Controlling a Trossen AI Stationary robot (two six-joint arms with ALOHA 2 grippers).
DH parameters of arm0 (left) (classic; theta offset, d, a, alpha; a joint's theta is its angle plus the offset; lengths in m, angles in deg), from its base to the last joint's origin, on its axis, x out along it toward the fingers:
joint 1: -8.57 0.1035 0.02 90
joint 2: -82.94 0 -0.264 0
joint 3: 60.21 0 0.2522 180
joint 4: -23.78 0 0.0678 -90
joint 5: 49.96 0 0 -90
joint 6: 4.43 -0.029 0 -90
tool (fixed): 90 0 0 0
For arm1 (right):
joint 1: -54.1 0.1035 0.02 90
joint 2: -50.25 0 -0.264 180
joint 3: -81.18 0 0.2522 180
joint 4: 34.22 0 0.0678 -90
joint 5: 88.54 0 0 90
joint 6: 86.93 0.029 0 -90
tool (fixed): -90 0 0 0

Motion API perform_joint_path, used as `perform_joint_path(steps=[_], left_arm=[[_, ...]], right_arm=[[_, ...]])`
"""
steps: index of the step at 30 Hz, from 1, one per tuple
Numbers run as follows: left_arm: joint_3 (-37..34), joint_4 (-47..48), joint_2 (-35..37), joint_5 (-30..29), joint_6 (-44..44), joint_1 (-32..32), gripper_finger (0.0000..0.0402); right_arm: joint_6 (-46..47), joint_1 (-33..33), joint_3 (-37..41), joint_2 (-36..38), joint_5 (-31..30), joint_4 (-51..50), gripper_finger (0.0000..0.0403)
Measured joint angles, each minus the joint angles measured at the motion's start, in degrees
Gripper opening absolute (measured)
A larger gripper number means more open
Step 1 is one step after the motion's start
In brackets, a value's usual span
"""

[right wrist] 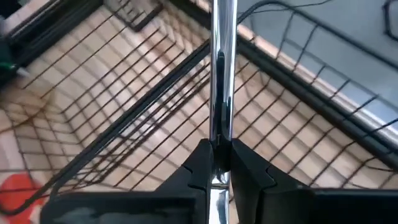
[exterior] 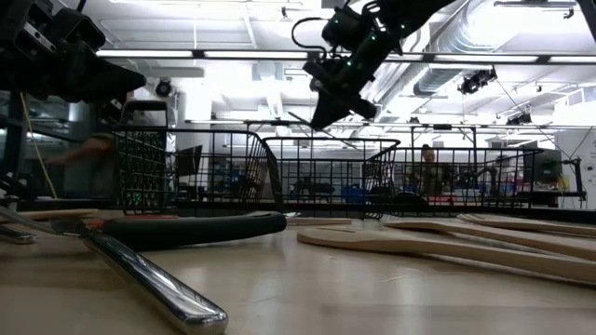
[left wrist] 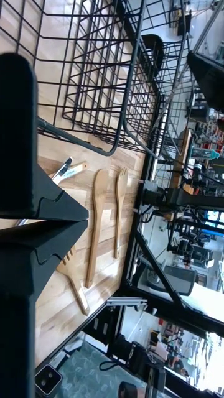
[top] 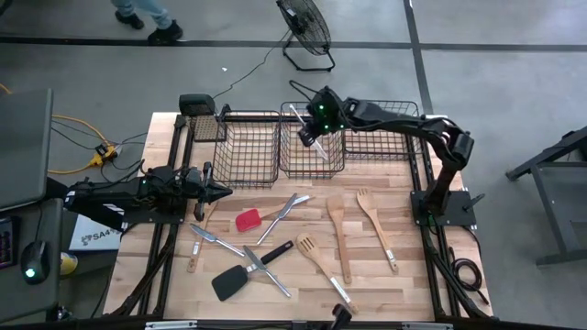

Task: Pick & Place Kitchen Items
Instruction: Put the silver knife into the middle wire basket

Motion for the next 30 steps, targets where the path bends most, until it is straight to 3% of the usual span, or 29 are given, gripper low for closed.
perform_joint_path(steps=[6,15,30], left_arm=[[0.00,0.00,0.00,0.00,0.00,0.01,0.0000],[0.00,0.00,0.02,0.01,0.00,0.01,0.0000],[0.00,0.00,0.00,0.02,0.00,0.01,0.0000]], right_arm=[[-3.93,0.81,0.00,-0.07,-2.10,0.90,0.0028],[-3.78,0.64,0.02,-6.57,-3.76,1.61,0.0028],[-1.10,-0.93,0.02,-13.11,-1.71,1.82,0.0028]])
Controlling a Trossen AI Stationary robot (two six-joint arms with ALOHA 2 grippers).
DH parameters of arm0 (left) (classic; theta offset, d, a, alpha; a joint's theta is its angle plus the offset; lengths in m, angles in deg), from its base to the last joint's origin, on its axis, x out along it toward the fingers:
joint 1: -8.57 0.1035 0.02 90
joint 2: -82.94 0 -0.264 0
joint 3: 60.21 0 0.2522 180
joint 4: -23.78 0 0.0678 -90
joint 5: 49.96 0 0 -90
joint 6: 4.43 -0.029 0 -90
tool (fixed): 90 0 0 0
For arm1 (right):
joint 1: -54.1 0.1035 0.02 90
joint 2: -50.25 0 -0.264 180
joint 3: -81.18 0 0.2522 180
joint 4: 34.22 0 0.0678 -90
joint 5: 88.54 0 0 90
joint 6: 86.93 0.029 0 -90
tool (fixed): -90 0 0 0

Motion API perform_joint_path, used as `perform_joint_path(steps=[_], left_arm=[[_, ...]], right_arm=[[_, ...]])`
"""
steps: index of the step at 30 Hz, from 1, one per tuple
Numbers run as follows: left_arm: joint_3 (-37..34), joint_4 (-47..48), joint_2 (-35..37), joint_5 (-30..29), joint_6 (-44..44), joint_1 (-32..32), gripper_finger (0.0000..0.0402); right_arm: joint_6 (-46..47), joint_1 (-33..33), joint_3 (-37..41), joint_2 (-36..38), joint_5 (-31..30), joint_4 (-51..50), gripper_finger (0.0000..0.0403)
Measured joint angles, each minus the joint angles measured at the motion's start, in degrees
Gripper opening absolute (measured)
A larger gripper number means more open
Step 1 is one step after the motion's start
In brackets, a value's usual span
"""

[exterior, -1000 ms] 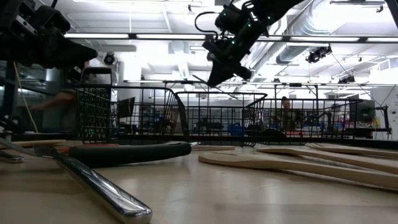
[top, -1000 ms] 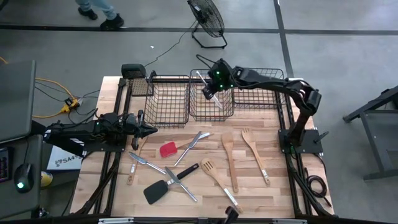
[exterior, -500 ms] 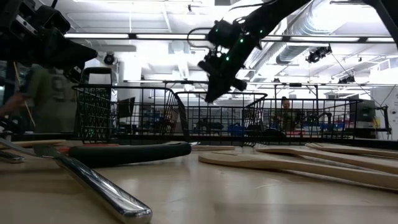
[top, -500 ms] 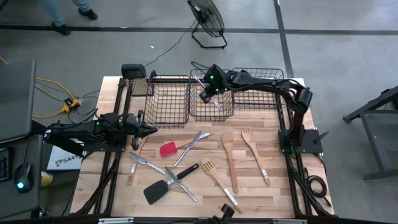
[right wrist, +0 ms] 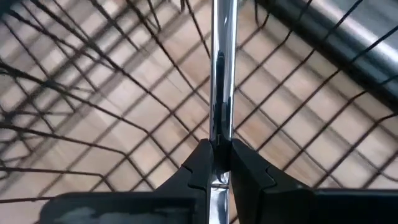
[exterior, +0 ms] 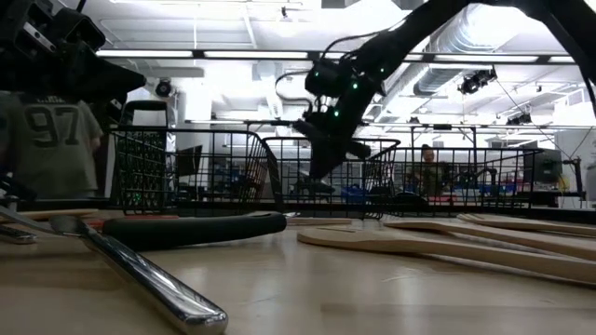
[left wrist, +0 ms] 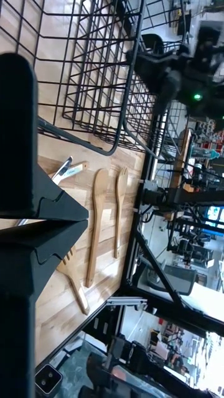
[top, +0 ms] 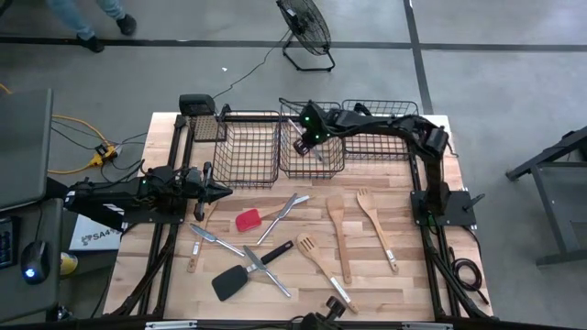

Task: Pick & Place Kitchen Items
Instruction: Put the silver knife into the middle wire basket

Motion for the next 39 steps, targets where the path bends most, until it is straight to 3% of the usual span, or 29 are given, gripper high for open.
perform_joint_path(steps=[39], left_arm=[[0.00,0.00,0.01,0.00,0.00,0.00,0.0000]], right_arm=[[2.70,-1.05,-0.07,-1.84,-0.30,-2.18,0.0052]])
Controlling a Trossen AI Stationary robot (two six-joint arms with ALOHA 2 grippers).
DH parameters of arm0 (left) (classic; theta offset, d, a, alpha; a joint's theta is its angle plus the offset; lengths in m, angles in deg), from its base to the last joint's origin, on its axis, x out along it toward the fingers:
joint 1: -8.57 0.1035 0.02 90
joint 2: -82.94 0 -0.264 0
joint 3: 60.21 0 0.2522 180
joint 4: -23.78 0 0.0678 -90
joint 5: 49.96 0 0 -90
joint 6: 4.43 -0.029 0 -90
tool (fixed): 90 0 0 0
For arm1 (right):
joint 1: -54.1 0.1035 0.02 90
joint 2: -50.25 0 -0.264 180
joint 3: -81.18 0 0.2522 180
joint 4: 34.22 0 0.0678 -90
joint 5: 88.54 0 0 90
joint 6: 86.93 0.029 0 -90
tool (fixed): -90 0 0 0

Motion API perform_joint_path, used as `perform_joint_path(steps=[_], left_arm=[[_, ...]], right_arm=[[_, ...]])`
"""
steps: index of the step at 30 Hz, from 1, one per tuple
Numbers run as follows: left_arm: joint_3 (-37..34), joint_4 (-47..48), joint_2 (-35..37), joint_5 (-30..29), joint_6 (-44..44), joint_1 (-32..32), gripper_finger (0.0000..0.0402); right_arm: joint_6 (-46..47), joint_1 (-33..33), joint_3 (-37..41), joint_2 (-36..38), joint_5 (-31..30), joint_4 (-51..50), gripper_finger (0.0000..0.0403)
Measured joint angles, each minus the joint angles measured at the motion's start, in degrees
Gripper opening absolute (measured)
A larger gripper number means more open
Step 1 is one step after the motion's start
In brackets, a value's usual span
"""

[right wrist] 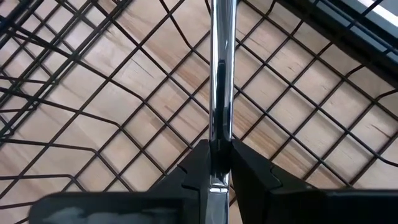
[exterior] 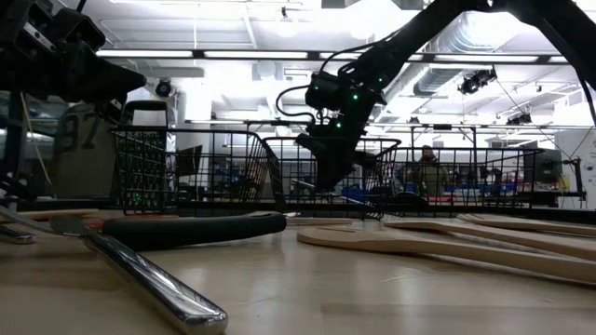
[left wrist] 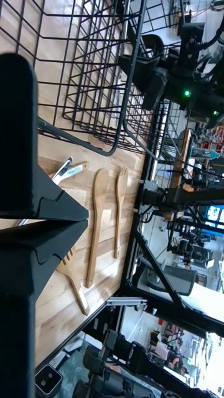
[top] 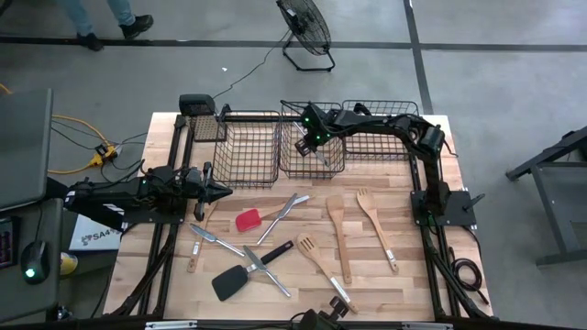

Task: Pick & Place Kitchen Items
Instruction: Put the silver knife into the middle wire basket

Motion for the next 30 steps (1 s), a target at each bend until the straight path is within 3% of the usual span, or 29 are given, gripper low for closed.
perform_joint_path(steps=[30], left_arm=[[0.00,0.04,0.01,-2.00,-0.04,-0.01,0.0000]], right_arm=[[2.16,-0.02,0.02,0.04,1.19,0.91,0.0052]])
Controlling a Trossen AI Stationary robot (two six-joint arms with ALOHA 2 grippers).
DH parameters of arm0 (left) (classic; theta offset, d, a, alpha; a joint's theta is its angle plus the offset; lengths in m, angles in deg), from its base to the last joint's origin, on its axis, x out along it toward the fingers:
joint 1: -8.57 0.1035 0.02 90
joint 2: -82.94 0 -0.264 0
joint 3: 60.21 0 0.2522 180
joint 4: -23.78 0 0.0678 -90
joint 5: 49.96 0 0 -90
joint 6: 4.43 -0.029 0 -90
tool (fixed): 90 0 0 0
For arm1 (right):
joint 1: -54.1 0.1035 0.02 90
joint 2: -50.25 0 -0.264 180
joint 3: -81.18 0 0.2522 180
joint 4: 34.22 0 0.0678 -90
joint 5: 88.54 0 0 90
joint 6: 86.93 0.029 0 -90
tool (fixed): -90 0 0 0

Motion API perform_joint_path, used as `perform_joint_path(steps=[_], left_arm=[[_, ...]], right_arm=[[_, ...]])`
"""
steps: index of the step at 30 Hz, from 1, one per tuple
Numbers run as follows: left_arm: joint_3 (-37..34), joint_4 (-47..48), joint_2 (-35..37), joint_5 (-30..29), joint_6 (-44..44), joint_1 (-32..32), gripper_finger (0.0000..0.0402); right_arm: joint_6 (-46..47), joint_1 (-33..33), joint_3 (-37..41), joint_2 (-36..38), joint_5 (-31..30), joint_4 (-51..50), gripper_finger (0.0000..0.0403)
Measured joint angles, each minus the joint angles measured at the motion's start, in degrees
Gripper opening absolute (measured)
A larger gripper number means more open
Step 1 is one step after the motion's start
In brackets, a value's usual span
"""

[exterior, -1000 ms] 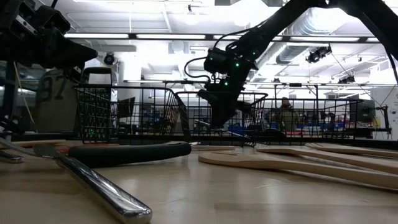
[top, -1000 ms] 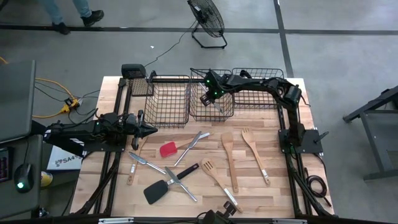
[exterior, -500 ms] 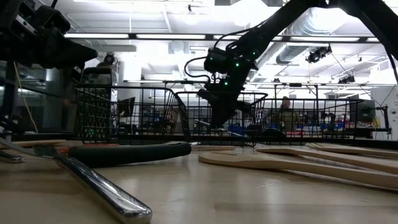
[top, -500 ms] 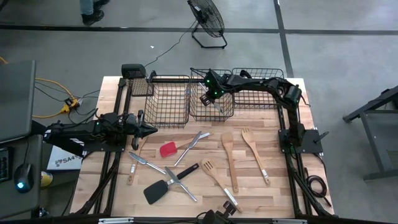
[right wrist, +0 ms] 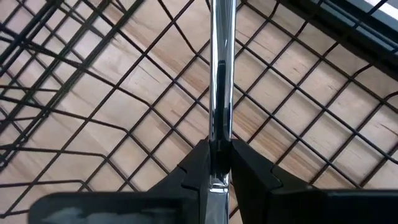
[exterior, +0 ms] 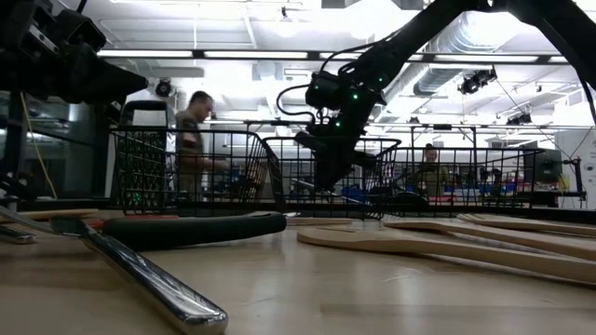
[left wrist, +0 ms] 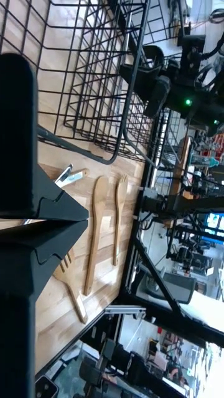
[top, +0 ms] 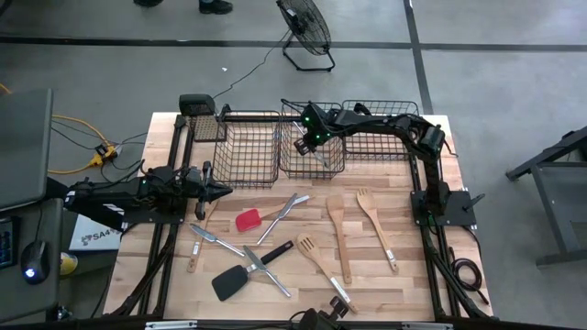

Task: Pick & Place Kitchen Items
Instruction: Put the silver knife into the middle wire basket

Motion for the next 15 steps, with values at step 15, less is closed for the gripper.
perform_joint_path(steps=[15], left_arm=[[-0.02,-0.02,-0.01,-0.07,0.00,0.01,0.0000]], right_arm=[[5.77,0.02,0.00,0.04,1.20,-0.02,0.0053]])
